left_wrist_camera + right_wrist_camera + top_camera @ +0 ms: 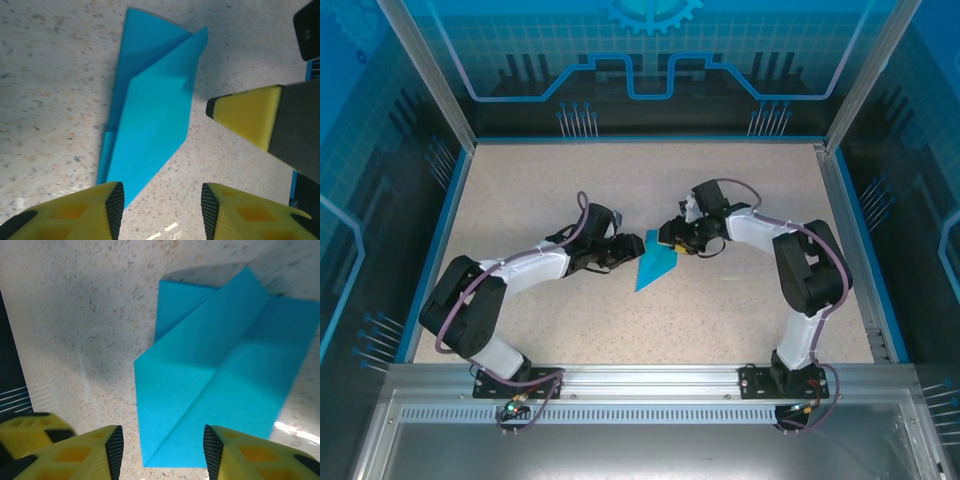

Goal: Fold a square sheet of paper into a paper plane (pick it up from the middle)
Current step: Fourth fold the wing at the center of the table, then turn over the paper at the center of the table.

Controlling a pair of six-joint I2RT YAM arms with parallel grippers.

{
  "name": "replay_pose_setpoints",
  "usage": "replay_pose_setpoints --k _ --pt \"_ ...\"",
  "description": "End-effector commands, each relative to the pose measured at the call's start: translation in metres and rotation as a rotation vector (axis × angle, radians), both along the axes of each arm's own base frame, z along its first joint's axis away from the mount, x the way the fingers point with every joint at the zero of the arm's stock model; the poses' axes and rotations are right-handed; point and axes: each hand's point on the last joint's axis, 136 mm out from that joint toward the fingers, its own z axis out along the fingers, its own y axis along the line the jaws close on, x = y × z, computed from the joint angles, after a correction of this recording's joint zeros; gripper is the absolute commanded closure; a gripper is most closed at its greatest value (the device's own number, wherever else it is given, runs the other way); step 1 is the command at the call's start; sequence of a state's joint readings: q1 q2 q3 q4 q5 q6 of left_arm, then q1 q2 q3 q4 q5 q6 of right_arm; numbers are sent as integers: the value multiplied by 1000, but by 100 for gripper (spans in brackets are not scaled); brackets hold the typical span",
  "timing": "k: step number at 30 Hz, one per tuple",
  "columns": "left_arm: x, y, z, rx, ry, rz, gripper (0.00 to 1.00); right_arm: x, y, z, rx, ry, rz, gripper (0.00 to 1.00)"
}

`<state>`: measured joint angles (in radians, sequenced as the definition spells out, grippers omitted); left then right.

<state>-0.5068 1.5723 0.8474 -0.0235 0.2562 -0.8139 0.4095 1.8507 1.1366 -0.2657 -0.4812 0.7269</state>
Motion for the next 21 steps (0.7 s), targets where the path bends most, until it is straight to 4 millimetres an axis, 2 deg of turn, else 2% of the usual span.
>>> replay_pose_setpoints --k 1,10,19,21 --pt "-1 13 -18 40 69 51 48 -6 15 -12 24 44 20 52" --pt "0 28 -30 75 109 96 30 -8 23 -29 -7 70 26 55" --pt "0 43 -38 110 148 142 21 -5 43 -26 64 59 54 71" --pt "1 44 -36 98 142 128 20 -4 44 -24 84 49 51 79"
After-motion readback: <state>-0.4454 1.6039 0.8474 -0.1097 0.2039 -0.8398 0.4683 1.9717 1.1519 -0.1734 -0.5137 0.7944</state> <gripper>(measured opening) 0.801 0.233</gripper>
